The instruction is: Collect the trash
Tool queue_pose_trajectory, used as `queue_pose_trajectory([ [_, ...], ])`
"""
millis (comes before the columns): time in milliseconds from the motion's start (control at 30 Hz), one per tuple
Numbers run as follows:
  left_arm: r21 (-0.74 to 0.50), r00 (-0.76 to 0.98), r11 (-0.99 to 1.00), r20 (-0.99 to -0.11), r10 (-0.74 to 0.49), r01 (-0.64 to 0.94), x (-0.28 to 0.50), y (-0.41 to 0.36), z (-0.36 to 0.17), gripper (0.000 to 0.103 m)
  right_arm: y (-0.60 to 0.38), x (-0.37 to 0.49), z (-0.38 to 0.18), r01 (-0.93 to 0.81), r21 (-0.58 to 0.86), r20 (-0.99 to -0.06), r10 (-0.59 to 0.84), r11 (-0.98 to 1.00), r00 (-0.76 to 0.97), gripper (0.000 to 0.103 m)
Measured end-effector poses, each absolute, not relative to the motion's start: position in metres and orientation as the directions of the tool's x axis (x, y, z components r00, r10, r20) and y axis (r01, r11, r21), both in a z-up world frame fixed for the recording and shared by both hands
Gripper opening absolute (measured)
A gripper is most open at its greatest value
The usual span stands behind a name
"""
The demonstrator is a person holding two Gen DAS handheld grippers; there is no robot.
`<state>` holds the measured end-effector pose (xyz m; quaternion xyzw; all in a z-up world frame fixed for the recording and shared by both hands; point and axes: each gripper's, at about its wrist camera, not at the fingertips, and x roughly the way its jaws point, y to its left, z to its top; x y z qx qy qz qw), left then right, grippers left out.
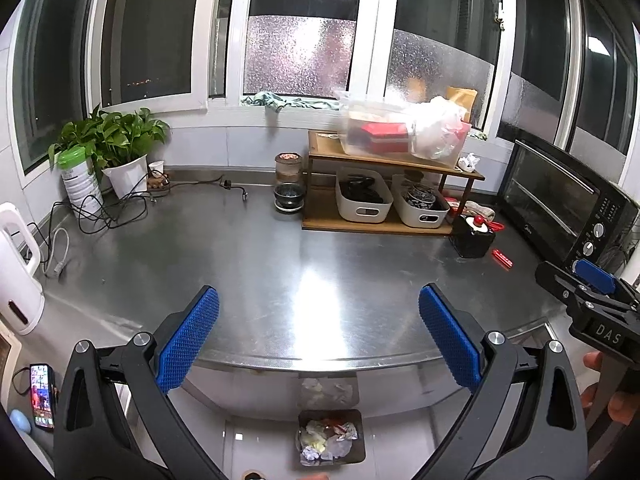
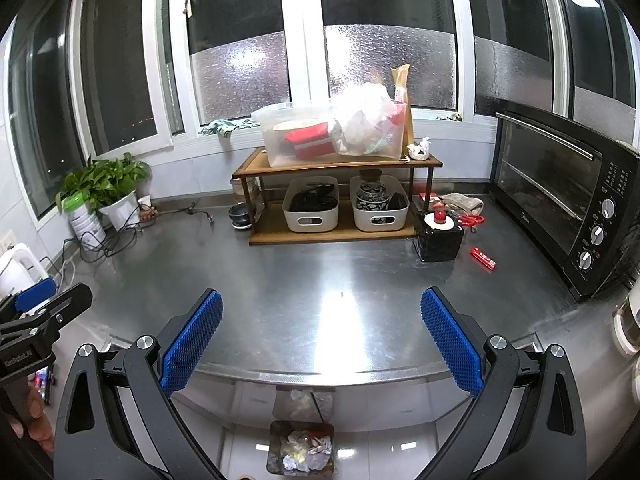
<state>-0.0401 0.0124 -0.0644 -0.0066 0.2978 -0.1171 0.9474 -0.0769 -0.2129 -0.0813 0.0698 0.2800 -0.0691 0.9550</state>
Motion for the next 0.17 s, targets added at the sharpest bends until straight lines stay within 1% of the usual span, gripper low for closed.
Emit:
queue_pose_trajectory([
  [167,-0.061,0.787,0.969,-0.572,-0.232,0.240,-0.0374,0.0071,-0.0648,0.095,-0.2132,-0.0744,-0.0824,0.171,0.096,-0.551,-0.091,0.981,0.829,0.100],
])
